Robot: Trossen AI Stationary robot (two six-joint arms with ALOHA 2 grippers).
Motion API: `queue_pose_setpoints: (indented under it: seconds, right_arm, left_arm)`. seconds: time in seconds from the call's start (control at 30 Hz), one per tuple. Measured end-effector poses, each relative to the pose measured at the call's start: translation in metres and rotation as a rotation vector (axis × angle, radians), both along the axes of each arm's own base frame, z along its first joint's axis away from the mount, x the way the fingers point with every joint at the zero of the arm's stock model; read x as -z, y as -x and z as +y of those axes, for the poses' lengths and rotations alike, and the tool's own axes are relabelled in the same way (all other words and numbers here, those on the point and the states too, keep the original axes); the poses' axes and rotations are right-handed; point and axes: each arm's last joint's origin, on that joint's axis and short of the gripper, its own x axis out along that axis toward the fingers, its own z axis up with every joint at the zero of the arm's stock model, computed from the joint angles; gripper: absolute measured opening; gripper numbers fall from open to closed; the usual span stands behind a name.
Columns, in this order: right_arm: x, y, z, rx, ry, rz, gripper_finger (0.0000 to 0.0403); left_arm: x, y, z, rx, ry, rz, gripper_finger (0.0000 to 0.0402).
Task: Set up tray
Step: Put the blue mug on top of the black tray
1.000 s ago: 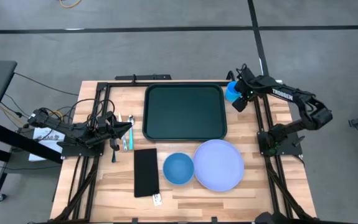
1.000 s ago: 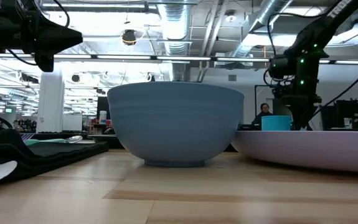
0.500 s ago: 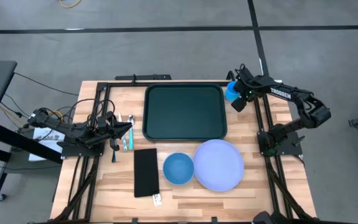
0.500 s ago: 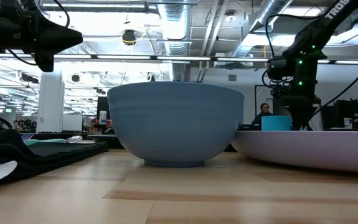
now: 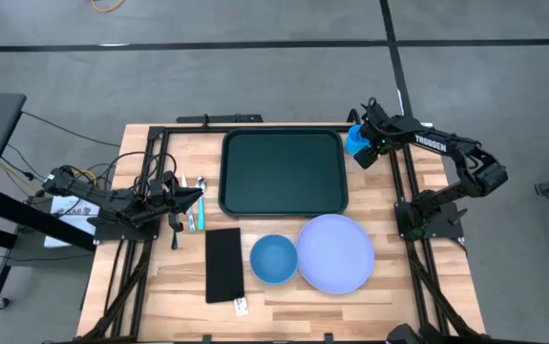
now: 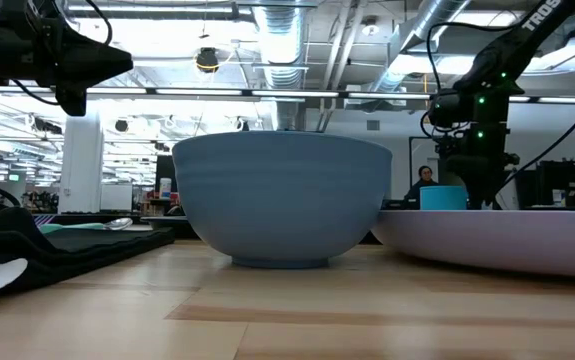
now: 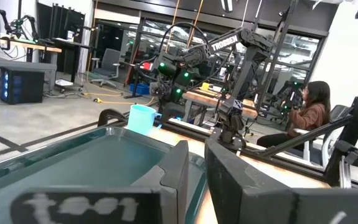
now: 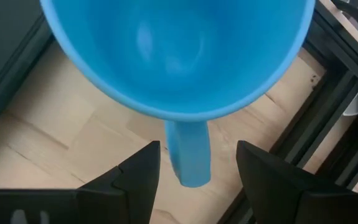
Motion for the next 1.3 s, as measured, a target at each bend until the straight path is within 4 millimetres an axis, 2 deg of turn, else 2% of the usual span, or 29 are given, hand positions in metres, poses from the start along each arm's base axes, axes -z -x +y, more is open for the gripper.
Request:
queue_pose_setpoints:
  seconds: [0.43, 1.3]
  right_arm:
    - [-0.0002, -0.0004, -0.0006, -0.005, 0.007, -0.003, 0.0192]
    - [-0.0007, -0.0015, -0.0022, 0.017, 0.022, -0.023, 0.0058]
  left_arm:
    - [0.0000, 0.0000, 0.0000, 0.000, 0.000, 0.000, 0.0041]
    - [0.0000, 0.0000, 0.0000, 0.000, -0.001, 0.000, 0.0041]
